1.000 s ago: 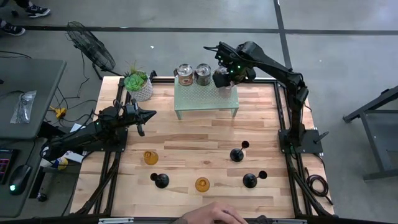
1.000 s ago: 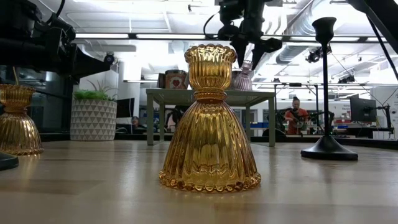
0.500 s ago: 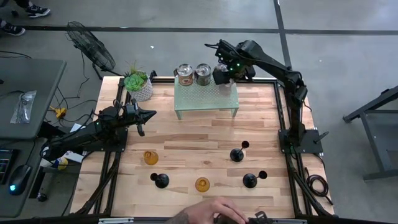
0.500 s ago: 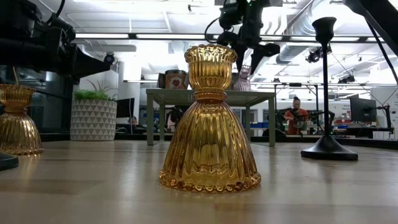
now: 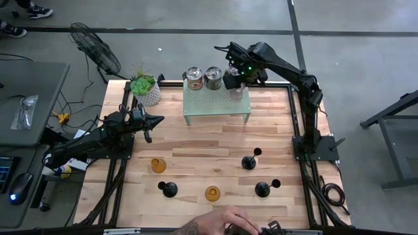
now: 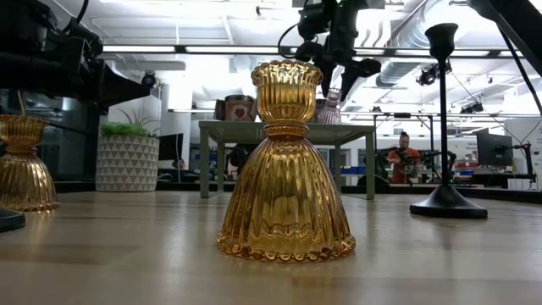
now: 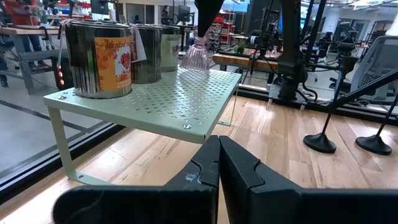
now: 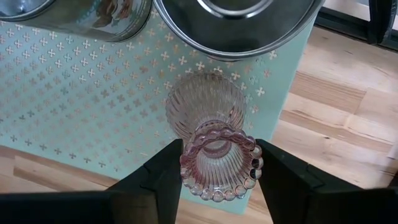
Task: Pick & Place candle stick holders
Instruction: Put the pink glass candle holder on the shelf
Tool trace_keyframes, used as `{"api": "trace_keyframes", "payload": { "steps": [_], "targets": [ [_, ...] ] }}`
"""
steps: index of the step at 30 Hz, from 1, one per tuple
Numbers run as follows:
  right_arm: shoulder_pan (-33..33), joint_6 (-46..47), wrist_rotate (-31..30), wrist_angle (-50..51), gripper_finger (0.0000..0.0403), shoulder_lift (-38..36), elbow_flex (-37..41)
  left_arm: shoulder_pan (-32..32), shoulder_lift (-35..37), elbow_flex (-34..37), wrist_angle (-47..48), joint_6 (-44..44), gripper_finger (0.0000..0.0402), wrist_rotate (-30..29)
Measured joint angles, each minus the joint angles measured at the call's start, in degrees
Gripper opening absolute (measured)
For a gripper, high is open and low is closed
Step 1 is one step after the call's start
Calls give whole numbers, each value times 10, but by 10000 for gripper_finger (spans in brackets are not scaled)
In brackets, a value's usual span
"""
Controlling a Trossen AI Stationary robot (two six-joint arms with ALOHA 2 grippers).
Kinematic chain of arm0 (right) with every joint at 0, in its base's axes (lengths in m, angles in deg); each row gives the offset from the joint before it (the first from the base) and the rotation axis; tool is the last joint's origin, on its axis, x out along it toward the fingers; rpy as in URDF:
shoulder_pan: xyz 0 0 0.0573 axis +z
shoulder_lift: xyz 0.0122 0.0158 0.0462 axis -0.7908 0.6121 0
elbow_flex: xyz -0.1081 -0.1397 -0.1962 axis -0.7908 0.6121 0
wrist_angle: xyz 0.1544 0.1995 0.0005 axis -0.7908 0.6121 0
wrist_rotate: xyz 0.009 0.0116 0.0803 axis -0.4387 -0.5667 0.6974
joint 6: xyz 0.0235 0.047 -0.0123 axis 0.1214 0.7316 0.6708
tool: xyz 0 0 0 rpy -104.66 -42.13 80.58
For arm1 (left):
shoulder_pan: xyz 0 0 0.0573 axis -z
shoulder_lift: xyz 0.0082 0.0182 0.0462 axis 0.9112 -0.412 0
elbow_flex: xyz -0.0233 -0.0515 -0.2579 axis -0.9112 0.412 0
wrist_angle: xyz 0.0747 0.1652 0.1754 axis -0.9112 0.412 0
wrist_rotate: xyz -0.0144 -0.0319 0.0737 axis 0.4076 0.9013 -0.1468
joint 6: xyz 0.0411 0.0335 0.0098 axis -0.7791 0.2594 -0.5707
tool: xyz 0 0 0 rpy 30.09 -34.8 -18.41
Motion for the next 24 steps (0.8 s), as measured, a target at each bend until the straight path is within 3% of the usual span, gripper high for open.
{"api": "trace_keyframes", "payload": {
  "steps": [24],
  "targets": [
    [0,9,-25,-39,231,-3,0,0,0,0,0,0,0,0]
  ]
}}
